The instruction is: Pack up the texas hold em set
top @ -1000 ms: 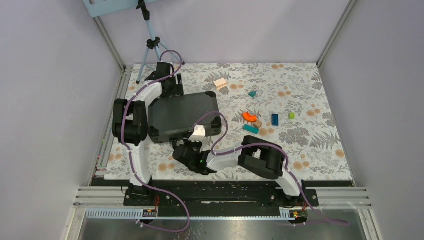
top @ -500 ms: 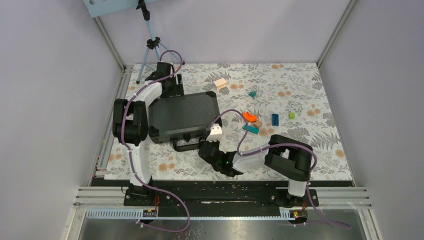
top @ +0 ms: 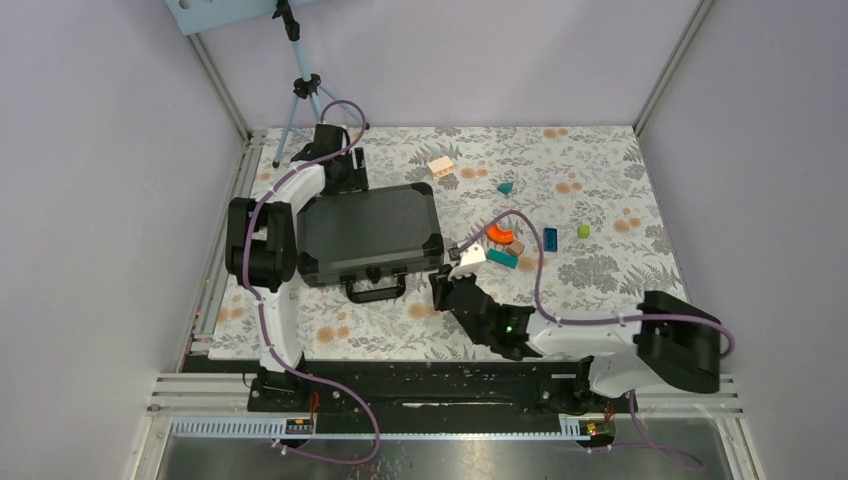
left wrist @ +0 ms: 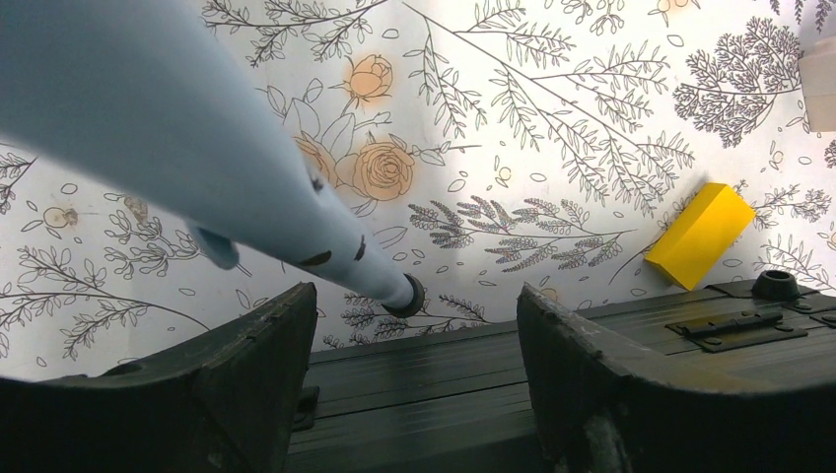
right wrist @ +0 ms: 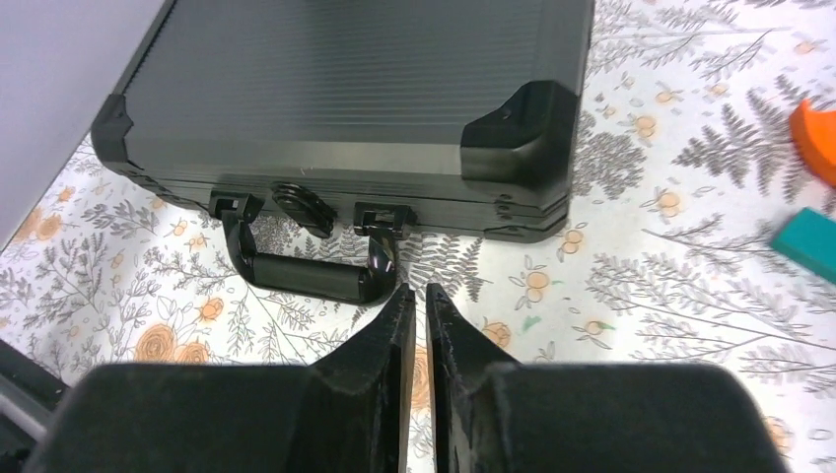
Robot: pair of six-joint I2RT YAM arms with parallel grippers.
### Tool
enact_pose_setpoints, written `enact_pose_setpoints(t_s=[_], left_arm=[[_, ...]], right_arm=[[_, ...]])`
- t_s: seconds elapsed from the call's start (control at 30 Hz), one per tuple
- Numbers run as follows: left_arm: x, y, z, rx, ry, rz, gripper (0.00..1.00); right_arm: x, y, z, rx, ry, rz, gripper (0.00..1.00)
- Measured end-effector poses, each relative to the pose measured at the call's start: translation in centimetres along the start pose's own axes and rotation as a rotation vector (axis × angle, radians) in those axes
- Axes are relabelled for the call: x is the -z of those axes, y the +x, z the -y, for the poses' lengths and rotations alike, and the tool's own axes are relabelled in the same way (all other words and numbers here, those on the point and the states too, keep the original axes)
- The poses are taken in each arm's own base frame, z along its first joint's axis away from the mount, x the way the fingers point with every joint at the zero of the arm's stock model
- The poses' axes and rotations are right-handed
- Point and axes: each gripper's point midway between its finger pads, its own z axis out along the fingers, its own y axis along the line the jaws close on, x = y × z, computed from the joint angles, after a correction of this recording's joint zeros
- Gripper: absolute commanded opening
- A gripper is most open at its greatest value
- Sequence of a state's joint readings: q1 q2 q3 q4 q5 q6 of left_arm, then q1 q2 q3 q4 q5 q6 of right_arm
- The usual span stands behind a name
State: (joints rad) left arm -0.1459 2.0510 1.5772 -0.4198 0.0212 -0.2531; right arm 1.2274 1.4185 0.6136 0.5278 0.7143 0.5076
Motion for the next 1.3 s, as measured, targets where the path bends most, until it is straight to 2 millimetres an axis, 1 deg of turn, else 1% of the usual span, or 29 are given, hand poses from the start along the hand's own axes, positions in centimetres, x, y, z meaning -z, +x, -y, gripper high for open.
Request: enact_pose_setpoints(t_s=[0.13, 0.2, 0.27, 0.33, 0.4, 0.5, 0.67, 0.8, 0.83, 0.9, 1.03, 1.07, 1.1, 1.13, 1.17, 1.23, 1.3], left_arm=[[0.0, 0.0, 0.1, -0.006, -0.011, 0.005, 0.73], [0.1, -0.1, 0.1, -0.007, -0.017, 0.008, 0.73], [0.3, -0.2, 0.2, -0.009, -0.021, 0.011, 0.73], [0.7, -0.3, 0.4, -0.012, -0.019, 0.012, 0.74], [1.4, -0.3, 0.8, -0.016, -0.014, 0.013, 0.74], [3.3, -0.4, 1.6, -0.023, 0.004, 0.025, 0.74], [7.3, -0.4, 2.7, -0.016, 0.043, 0.071, 0.75], [10.8, -0.8, 3.1, 0.004, 0.073, 0.143, 0.77], [11.7, -0.9, 3.1, 0.009, 0.08, 0.163, 0.79], [13.8, -1.2, 3.2, 0.016, 0.095, 0.21, 0.81], [18.6, -1.4, 3.2, 0.019, 0.126, 0.311, 0.86], [19.9, -1.3, 3.1, 0.02, 0.13, 0.338, 0.88], [21.1, -1.1, 2.9, 0.022, 0.133, 0.363, 0.94], [22.4, -0.8, 2.8, 0.026, 0.138, 0.388, 0.98], [23.5, -0.4, 2.6, 0.027, 0.143, 0.407, 0.99], [25.5, 0.7, 2.2, 0.036, 0.15, 0.445, 0.99], [26.6, 2.1, 1.5, 0.046, 0.143, 0.465, 0.99]], right_arm=[[1.9, -2.1, 1.3, 0.007, -0.009, 0.03, 0.18], [2.5, -3.5, 2.4, -0.006, -0.004, 0.046, 0.2], [3.0, -4.9, 4.1, -0.033, 0.006, 0.061, 0.24], [3.3, -5.8, 6.3, -0.058, 0.033, 0.066, 0.27], [3.6, -6.2, 8.7, -0.075, 0.069, 0.051, 0.3], [4.0, -6.0, 11.1, -0.094, 0.104, 0.016, 0.31], [4.7, -4.9, 14.3, -0.174, 0.14, -0.045, 0.32], [4.8, -3.3, 16.2, -0.256, 0.166, -0.109, 0.4], [4.9, -2.9, 16.5, -0.274, 0.169, -0.127, 0.44], [4.9, -2.3, 16.7, -0.301, 0.165, -0.161, 0.53], [5.5, -1.0, 16.2, -0.335, 0.142, -0.235, 0.7], [5.8, -0.6, 16.2, -0.338, 0.139, -0.253, 0.78], [6.0, -0.5, 16.1, -0.343, 0.137, -0.262, 0.86], [6.4, -0.3, 16.1, -0.344, 0.138, -0.271, 0.92], [6.7, -0.3, 16.1, -0.342, 0.14, -0.278, 0.98], [7.5, -0.5, 16.2, -0.335, 0.149, -0.285, 0.99], [8.2, -1.1, 16.4, -0.326, 0.164, -0.281, 1.0]])
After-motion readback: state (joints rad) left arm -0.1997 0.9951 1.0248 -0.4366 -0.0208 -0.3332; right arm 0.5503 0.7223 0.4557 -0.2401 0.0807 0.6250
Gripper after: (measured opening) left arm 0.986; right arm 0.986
